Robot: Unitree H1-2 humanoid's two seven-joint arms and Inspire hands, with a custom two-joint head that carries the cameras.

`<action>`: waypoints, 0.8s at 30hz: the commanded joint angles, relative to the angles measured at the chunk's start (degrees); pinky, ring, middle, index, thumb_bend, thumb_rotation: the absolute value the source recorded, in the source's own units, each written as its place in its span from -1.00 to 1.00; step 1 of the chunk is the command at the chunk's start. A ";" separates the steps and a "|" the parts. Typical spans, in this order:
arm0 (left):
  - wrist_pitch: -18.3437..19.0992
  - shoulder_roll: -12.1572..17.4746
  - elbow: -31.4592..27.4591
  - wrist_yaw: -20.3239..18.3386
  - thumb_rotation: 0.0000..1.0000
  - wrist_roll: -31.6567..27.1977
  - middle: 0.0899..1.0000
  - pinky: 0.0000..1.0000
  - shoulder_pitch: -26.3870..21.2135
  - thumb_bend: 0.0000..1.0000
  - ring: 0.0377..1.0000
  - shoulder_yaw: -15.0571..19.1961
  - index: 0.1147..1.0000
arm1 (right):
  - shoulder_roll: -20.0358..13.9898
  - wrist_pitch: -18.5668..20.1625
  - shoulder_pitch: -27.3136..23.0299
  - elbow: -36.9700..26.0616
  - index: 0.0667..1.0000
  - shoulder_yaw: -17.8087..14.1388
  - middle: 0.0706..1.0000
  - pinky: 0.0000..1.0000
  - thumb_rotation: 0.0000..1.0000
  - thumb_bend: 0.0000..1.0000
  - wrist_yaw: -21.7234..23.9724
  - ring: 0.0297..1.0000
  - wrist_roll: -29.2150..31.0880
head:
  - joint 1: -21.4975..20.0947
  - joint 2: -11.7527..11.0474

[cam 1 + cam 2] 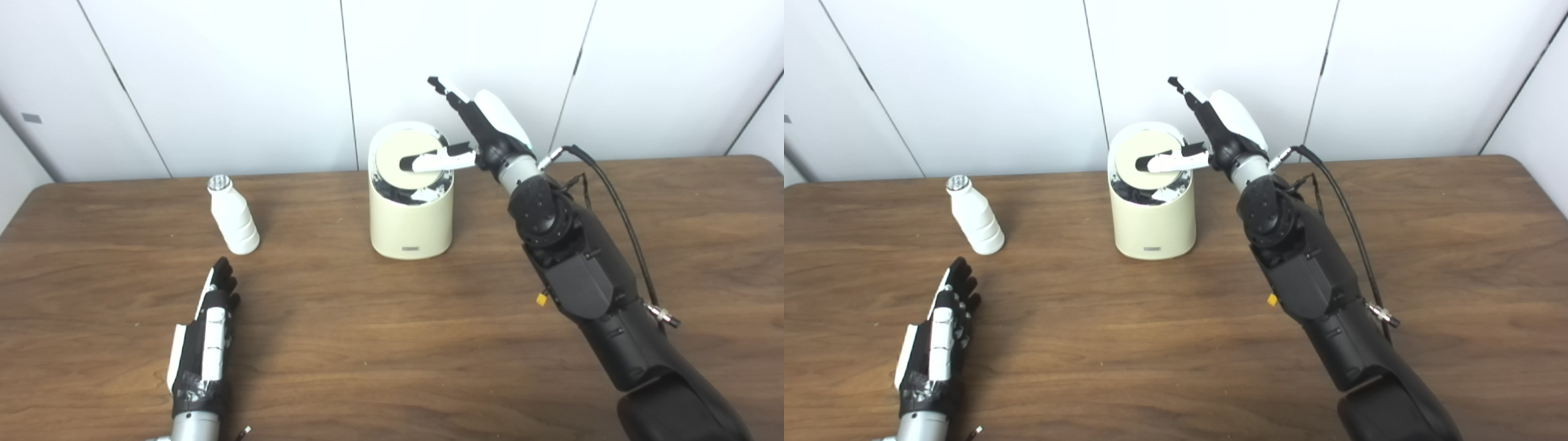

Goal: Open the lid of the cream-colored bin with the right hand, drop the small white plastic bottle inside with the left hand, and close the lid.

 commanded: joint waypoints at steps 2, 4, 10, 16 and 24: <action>-0.73 -1.50 0.33 0.47 0.85 -0.20 1.00 1.00 0.36 0.17 0.98 -1.03 1.00 | -0.78 -2.59 -3.83 -1.06 0.89 -0.07 0.90 0.92 -0.16 0.79 -0.41 0.90 -0.45 | -0.06 0.06; -0.68 -1.49 0.27 0.47 0.86 -0.17 1.00 1.00 0.34 0.15 0.98 -1.05 1.00 | -0.99 -2.66 -3.86 -0.94 0.89 0.14 0.89 0.93 -0.13 0.85 -0.26 0.90 -0.67 | -0.06 0.06; -0.69 -1.31 0.39 0.55 0.87 -0.16 1.00 1.00 0.32 0.16 0.99 -1.11 1.00 | -1.40 -3.33 -3.70 -0.56 0.87 0.50 0.87 0.90 -0.21 0.90 -0.45 0.88 -1.15 | -0.07 0.09; -0.69 -1.20 0.27 0.67 0.87 -0.44 1.00 1.00 0.26 0.13 1.00 -1.15 1.00 | -1.67 -3.45 -3.49 -0.42 0.86 0.93 0.87 0.93 -0.36 0.88 -0.22 0.87 -1.69 | -0.47 0.26; -0.66 -1.12 0.60 0.74 0.86 -0.59 1.00 1.00 0.18 0.16 1.00 -1.04 1.00 | -1.51 -4.17 -3.07 0.33 0.84 1.54 0.85 0.95 -0.49 0.90 -0.80 0.86 -2.42 | -0.51 0.25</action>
